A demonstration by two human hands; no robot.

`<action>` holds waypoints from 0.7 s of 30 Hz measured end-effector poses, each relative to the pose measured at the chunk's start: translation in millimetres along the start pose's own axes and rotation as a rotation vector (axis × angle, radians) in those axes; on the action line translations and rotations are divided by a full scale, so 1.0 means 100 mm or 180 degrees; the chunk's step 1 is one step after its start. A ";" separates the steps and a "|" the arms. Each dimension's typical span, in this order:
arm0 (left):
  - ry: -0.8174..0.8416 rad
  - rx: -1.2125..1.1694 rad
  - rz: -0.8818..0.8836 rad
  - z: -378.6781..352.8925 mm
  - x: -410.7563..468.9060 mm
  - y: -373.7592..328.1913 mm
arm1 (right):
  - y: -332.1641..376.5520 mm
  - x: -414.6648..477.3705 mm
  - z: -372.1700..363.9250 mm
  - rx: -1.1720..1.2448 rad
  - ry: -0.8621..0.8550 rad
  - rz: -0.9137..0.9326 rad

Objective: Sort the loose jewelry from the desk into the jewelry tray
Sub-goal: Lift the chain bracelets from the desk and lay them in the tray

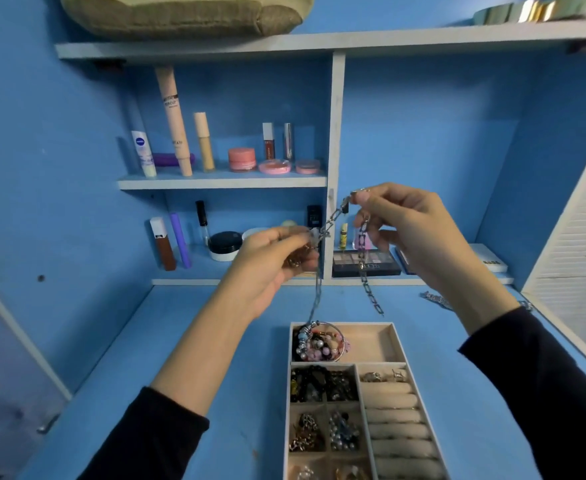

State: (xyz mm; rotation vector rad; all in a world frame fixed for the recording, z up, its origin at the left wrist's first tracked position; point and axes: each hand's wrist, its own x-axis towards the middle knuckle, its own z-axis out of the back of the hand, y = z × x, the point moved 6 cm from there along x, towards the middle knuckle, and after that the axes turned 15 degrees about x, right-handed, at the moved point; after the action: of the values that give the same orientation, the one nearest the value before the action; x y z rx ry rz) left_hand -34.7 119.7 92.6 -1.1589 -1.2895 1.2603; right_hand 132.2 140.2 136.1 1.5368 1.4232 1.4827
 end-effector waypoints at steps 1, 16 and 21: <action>0.0016 -0.0090 0.0084 -0.02 -0.02 0.08 | 0.02 0.02 -0.02 -0.0061 -0.0010 0.0015; 0.0351 0.1303 -0.0107 -0.13 -0.19 0.68 | 0.10 0.03 -0.17 -0.0158 -0.0011 0.0215; -0.0023 0.2691 -0.0336 -0.01 -0.13 0.71 | 0.03 -0.02 -0.16 -0.0288 0.0031 0.0137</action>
State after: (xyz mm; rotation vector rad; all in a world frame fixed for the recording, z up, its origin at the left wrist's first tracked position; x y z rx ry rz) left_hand -32.4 108.0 20.9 -0.4696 -0.6695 1.5051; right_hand 118.2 133.8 141.8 1.5154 1.3178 1.5601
